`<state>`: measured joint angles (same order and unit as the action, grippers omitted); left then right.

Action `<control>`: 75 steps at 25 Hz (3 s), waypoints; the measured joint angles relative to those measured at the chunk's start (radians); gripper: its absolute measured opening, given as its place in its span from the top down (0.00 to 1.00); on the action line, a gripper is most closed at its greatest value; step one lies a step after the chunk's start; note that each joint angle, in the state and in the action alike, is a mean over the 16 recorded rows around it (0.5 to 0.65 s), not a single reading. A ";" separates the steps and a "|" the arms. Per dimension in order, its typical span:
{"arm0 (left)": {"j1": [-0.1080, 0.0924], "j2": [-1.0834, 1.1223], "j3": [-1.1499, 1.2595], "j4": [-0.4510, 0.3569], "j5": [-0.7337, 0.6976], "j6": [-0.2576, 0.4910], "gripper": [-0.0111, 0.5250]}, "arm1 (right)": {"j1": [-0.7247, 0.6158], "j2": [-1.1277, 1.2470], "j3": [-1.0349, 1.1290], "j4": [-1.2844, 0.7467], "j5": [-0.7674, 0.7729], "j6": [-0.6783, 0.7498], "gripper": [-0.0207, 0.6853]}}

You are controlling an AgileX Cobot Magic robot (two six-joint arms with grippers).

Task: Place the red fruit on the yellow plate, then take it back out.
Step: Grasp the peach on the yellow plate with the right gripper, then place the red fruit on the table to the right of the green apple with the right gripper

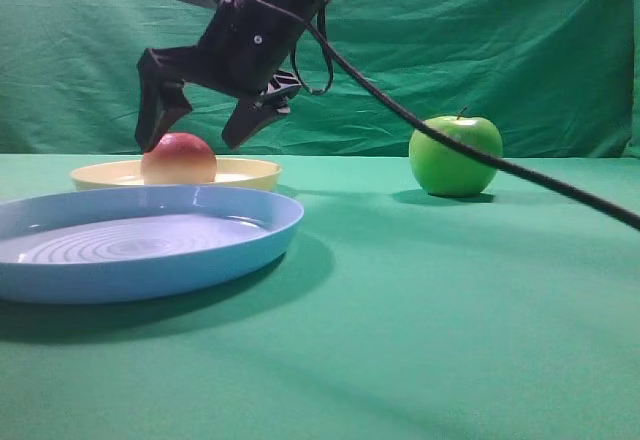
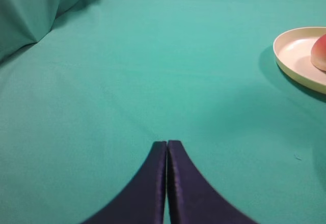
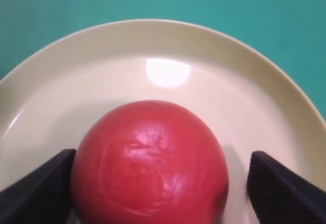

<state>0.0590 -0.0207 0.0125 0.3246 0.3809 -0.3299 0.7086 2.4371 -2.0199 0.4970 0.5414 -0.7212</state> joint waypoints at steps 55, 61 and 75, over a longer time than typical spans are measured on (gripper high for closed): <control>0.000 0.000 0.000 0.000 0.000 -0.002 0.98 | -0.355 -1.138 1.205 -0.345 0.092 0.488 0.71; 0.000 0.000 0.000 0.000 0.000 -0.002 0.98 | -0.357 -1.086 1.372 -0.339 -0.100 0.489 0.71; 0.000 0.000 0.000 0.000 0.000 -0.002 0.98 | -0.357 -0.918 1.421 -0.333 -0.235 0.489 0.30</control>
<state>0.0590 -0.0207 0.0125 0.3246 0.3809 -0.3317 0.3515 1.5194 -0.5988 0.1638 0.3061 -0.2322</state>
